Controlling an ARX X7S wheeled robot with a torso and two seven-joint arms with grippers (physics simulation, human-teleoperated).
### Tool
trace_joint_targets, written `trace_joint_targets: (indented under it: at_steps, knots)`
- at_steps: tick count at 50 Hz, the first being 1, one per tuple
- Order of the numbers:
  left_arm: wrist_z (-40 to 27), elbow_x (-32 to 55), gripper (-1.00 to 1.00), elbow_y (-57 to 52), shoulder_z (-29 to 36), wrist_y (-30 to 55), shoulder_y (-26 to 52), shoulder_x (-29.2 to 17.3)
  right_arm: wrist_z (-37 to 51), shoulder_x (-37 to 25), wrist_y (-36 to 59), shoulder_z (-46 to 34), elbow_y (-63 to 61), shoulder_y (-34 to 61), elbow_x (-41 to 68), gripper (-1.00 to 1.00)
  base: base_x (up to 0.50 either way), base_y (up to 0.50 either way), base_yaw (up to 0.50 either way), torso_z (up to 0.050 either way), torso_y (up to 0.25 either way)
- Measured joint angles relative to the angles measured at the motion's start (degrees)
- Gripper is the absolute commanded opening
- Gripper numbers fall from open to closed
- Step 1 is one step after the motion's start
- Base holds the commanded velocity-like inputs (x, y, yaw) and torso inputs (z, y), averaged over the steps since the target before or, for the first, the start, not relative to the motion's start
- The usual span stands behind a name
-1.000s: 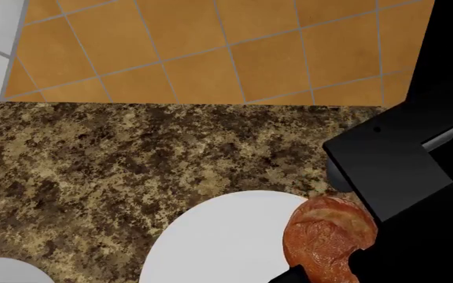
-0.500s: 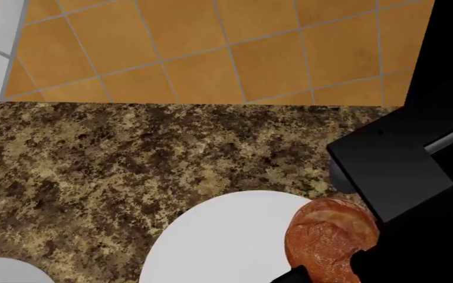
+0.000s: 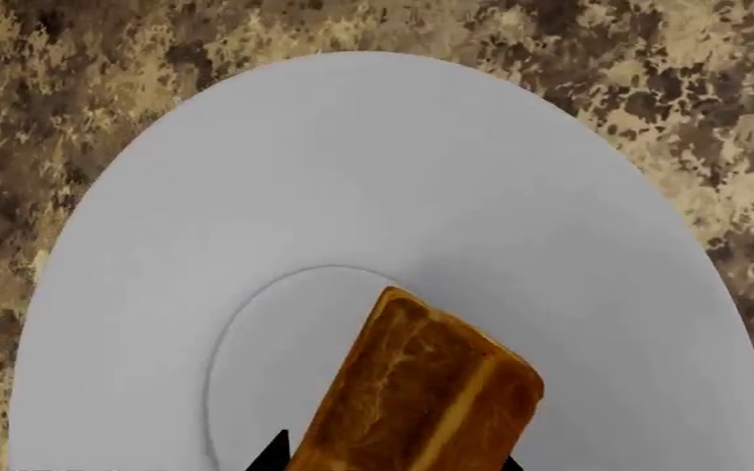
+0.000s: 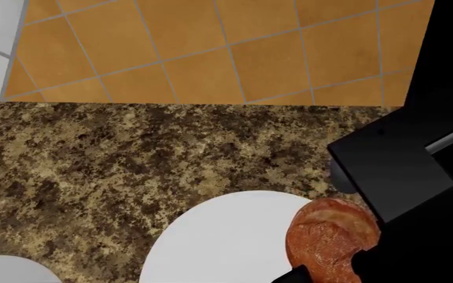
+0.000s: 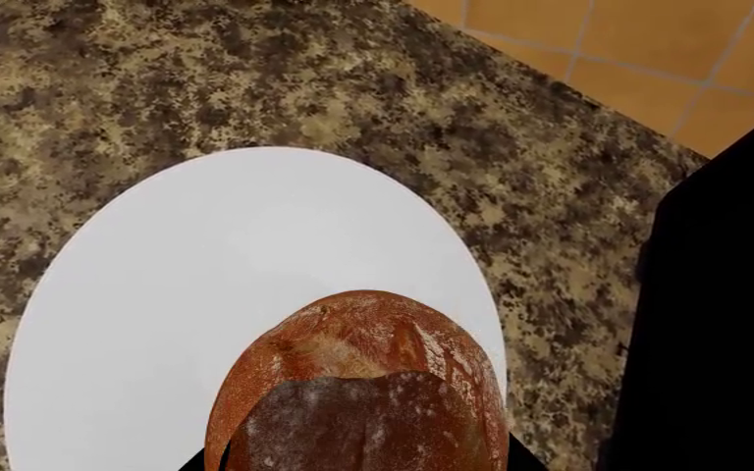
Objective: Place all breads on the cutting board.
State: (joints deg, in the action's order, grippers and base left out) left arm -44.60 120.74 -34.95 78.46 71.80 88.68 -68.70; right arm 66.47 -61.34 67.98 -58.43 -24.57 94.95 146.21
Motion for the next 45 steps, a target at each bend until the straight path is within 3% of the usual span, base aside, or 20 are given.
trace_joint_targets:
  at_steps: [11, 24, 45]
  knots:
    - [-4.0, 9.3, -1.0, 0.2, -1.2, 1.8, 7.8, 0.5, 0.5, -0.4, 0.1, -0.2, -0.1, 1.3, 0.9, -1.0, 0.0, 0.0, 0.0, 0.0, 0.0]
    - [-4.9, 13.4, -1.0, 0.4, -3.9, 1.3, 12.7, 0.0, 0.0, -0.8, -1.0, 1.0, -0.9, 1.6, 0.2, -1.0, 0.0, 0.0, 0.0, 0.0, 0.0]
    - [-6.8, 24.9, -1.0, 0.8, -13.4, -3.0, 25.0, -5.8, -1.0, -6.2, -7.7, 7.6, -6.8, 1.8, -3.3, -1.0, 0.0, 0.0, 0.0, 0.0, 0.0]
